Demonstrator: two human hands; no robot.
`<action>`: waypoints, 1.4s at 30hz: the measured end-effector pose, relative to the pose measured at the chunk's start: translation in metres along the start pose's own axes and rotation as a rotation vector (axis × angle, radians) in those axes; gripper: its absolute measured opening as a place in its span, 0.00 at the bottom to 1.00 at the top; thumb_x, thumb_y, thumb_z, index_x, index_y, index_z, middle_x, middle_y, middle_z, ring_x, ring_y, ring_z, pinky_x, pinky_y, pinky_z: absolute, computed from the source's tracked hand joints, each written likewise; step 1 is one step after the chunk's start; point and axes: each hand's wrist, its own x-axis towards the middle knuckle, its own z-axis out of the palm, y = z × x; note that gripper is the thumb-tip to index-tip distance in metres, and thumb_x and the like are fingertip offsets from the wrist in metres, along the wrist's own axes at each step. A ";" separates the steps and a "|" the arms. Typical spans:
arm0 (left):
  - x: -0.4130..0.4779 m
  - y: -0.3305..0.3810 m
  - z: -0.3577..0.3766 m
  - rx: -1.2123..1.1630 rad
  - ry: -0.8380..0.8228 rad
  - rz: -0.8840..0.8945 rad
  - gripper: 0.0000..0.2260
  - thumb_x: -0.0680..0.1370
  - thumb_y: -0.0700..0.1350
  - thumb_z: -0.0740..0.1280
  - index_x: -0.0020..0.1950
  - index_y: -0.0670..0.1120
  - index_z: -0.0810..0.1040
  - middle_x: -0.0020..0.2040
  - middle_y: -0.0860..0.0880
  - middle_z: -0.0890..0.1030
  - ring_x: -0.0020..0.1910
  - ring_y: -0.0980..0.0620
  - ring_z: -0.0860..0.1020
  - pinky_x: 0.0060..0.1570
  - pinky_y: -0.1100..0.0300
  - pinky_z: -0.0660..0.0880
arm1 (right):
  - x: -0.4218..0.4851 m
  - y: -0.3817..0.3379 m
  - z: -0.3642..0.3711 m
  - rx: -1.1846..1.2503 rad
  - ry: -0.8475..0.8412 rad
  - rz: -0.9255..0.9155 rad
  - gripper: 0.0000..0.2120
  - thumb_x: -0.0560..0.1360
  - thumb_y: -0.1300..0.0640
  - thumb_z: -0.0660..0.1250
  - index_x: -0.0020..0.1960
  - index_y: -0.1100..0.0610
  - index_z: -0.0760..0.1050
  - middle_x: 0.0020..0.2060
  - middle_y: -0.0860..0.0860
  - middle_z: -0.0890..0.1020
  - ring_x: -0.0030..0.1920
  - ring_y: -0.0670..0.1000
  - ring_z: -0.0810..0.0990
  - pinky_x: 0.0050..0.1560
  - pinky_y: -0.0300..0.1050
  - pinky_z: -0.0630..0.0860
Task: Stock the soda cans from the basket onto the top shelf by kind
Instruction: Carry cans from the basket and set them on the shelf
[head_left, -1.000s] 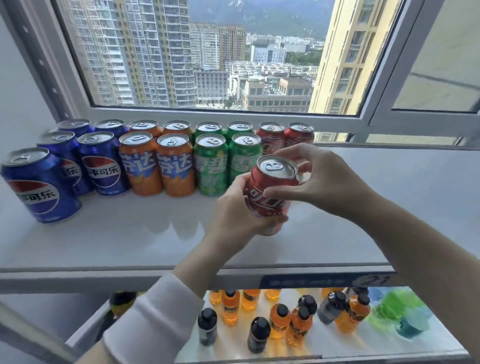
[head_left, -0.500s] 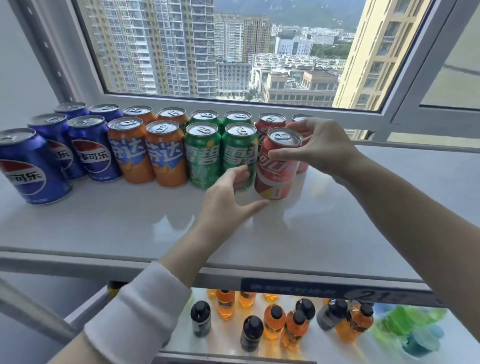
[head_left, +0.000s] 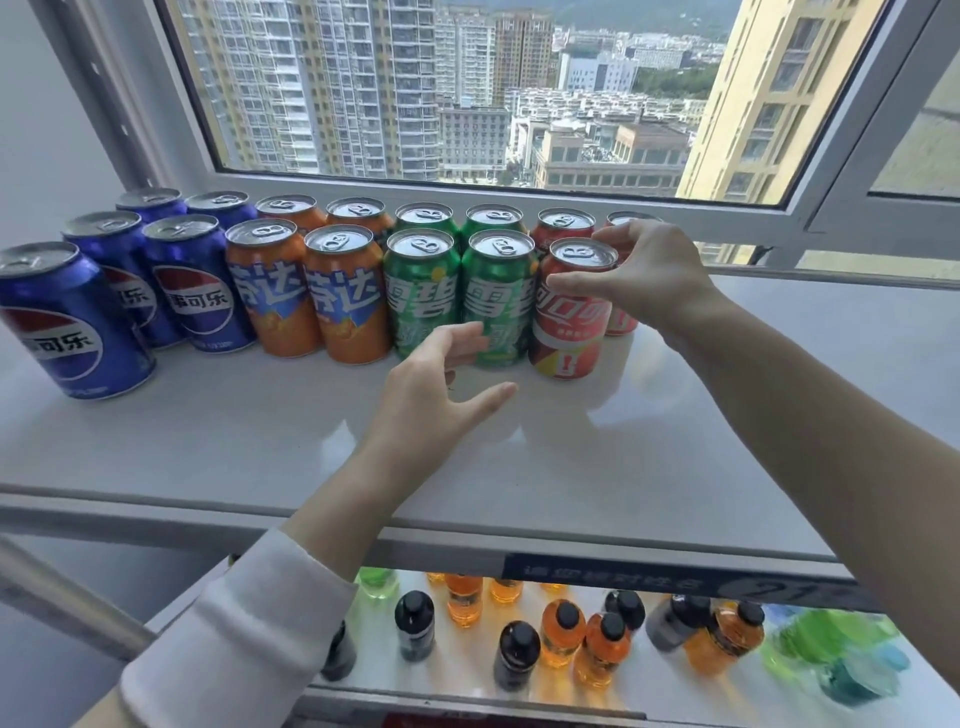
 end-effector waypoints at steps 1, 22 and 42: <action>0.000 0.000 0.000 0.000 -0.002 0.003 0.28 0.71 0.46 0.72 0.68 0.45 0.68 0.62 0.51 0.76 0.58 0.60 0.74 0.59 0.66 0.70 | 0.000 0.000 0.000 -0.004 0.005 0.002 0.33 0.59 0.49 0.80 0.60 0.60 0.75 0.54 0.53 0.81 0.55 0.50 0.79 0.58 0.47 0.76; -0.022 -0.008 -0.025 0.156 -0.121 0.183 0.23 0.74 0.47 0.69 0.67 0.44 0.69 0.64 0.48 0.75 0.63 0.53 0.72 0.59 0.69 0.63 | -0.060 0.002 0.020 -0.147 0.233 0.024 0.37 0.71 0.46 0.70 0.72 0.61 0.60 0.68 0.57 0.67 0.67 0.54 0.68 0.67 0.46 0.66; -0.195 -0.005 -0.013 0.337 -0.054 0.276 0.19 0.76 0.49 0.60 0.63 0.41 0.73 0.58 0.44 0.77 0.59 0.47 0.74 0.60 0.66 0.64 | -0.311 0.045 0.047 -0.441 0.175 -0.237 0.28 0.73 0.47 0.59 0.65 0.66 0.70 0.63 0.64 0.72 0.68 0.65 0.67 0.68 0.57 0.64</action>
